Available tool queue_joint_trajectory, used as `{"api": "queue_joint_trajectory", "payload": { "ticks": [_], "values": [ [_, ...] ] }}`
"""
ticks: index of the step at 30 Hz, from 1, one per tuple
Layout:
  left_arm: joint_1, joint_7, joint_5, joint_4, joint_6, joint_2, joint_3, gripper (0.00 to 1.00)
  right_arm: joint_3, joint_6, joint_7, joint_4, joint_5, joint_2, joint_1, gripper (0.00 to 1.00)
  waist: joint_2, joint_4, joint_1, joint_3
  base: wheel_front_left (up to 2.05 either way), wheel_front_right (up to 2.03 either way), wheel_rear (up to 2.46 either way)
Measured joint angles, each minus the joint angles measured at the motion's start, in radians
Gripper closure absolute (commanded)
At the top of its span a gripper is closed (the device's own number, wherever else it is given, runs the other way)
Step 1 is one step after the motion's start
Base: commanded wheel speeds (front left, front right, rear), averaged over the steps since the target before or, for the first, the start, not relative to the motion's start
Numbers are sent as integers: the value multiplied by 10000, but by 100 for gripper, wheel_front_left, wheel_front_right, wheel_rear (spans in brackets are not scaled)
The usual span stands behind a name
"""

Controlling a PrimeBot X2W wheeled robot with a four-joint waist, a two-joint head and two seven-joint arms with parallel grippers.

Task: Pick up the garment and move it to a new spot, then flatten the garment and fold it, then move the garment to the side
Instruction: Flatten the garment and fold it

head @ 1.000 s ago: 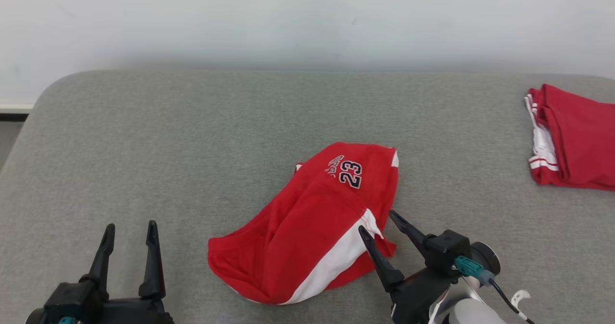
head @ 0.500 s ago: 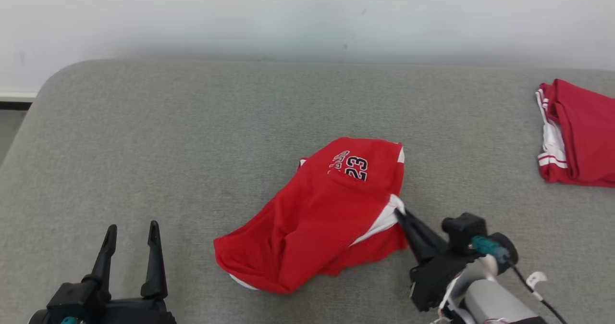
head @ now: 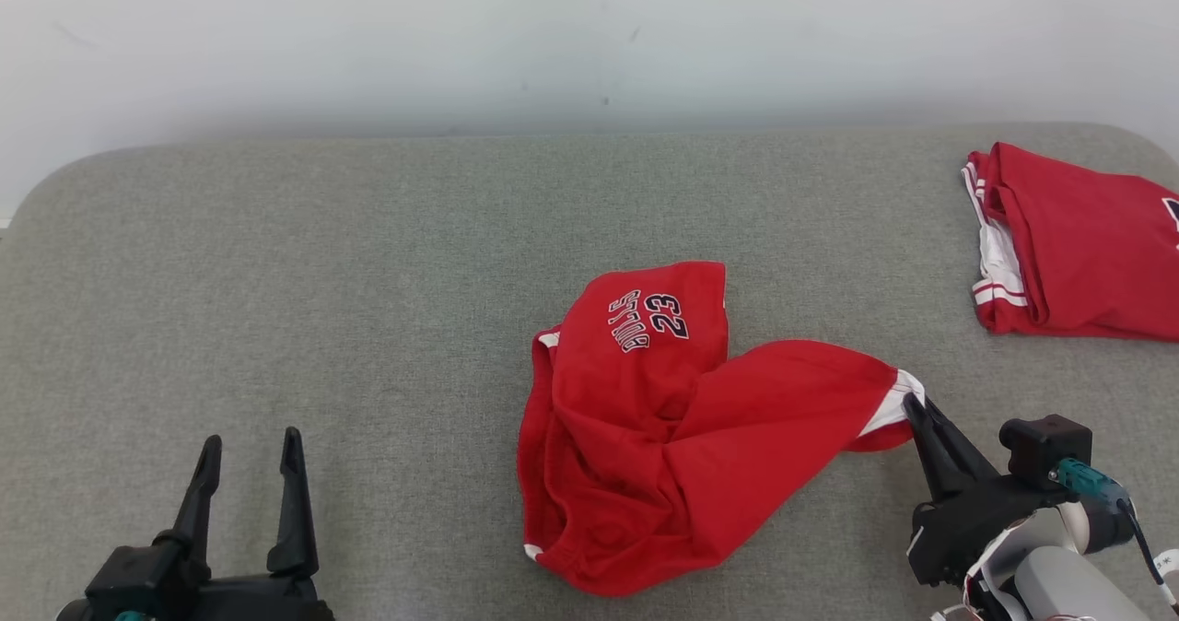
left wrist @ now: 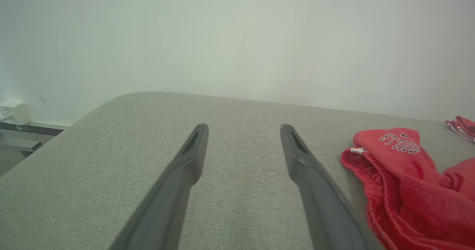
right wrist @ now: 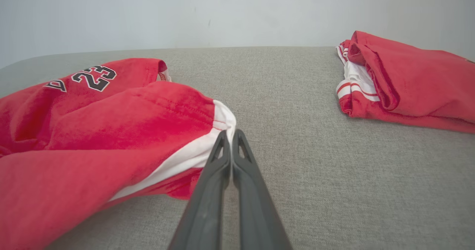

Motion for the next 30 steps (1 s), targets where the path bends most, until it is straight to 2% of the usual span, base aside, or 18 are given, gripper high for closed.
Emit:
{"api": "queue_joint_trajectory", "payload": {
  "ticks": [1, 2, 12, 22, 27, 30],
  "values": [
    [2, 0, 0, 0, -4, -4, 35, 0, -40, 0, -2, -88, 23, 17, 39, 20, -1, -18, 0, 6, 0, 0, 0],
    [2, 0, 0, 10, -8, -10, 84, 0, -69, 0, -2, -211, 21, 44, 54, 0, 0, -39, 1, 10, 0, 0, 0],
    [37, 0, 96, 23, -98, -52, 288, 0, -1342, 0, -15, -2288, -727, 479, 922, 0, 0, -229, 0, -179, 0, 0, 0],
    [192, 0, 219, -42, -180, -92, 297, 0, -2897, 0, -19, -4823, -1753, 1622, 2897, 0, -1, -380, 0, -288, 0, 0, 0],
    [203, 0, 408, -46, -272, -90, 224, 0, -3089, 0, -17, -5273, -2128, 2013, 3511, 0, -1, -475, 0, -244, 0, 0, 0],
    [174, 0, 581, -6, -389, -21, -192, 0, -3099, -2, -19, -5327, -2196, 2044, 3529, 0, -1, -524, 0, -207, 0, 0, 0]
  ]
}}
